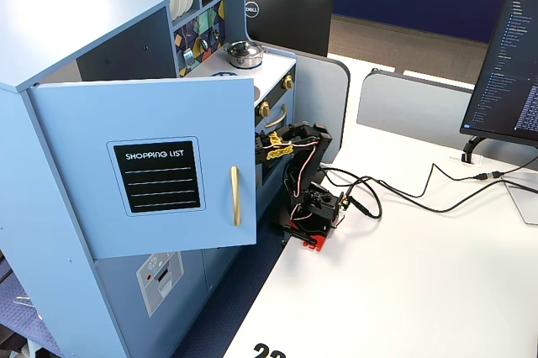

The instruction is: Pick up the green pineapple from the left cabinet and place it in the gray recipient

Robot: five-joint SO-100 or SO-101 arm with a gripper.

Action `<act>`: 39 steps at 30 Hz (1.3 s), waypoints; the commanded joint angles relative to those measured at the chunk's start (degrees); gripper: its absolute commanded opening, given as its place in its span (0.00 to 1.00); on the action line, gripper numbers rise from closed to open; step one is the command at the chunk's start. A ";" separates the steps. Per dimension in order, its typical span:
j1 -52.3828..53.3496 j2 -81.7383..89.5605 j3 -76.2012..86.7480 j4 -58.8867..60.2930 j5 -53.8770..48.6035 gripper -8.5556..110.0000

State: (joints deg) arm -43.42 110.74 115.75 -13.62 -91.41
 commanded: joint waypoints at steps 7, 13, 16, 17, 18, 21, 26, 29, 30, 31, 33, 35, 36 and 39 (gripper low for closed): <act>-3.34 -12.39 -20.21 -0.44 -2.64 0.32; -6.33 -10.72 -17.84 -0.70 -8.17 0.07; -6.42 -5.63 -14.59 -4.22 -8.53 0.07; -6.59 -3.16 -13.36 -5.80 -8.88 0.07; -6.68 -0.26 -12.04 -7.12 -8.88 0.07; -7.65 10.55 -6.50 -9.76 -8.09 0.07; -5.80 30.76 5.19 -11.78 -6.42 0.07; -0.26 41.75 10.37 -10.20 -6.06 0.07; 2.64 44.74 11.78 -10.02 -5.63 0.07; 5.62 47.20 12.83 -10.20 -4.75 0.07; 13.18 50.89 13.45 -8.79 -2.81 0.07; 21.53 52.73 11.78 -4.13 0.35 0.07; 24.79 53.09 10.37 -1.05 2.29 0.07; 34.01 51.24 5.80 8.79 8.70 0.07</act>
State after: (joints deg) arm -20.39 161.89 127.71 -13.71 -88.95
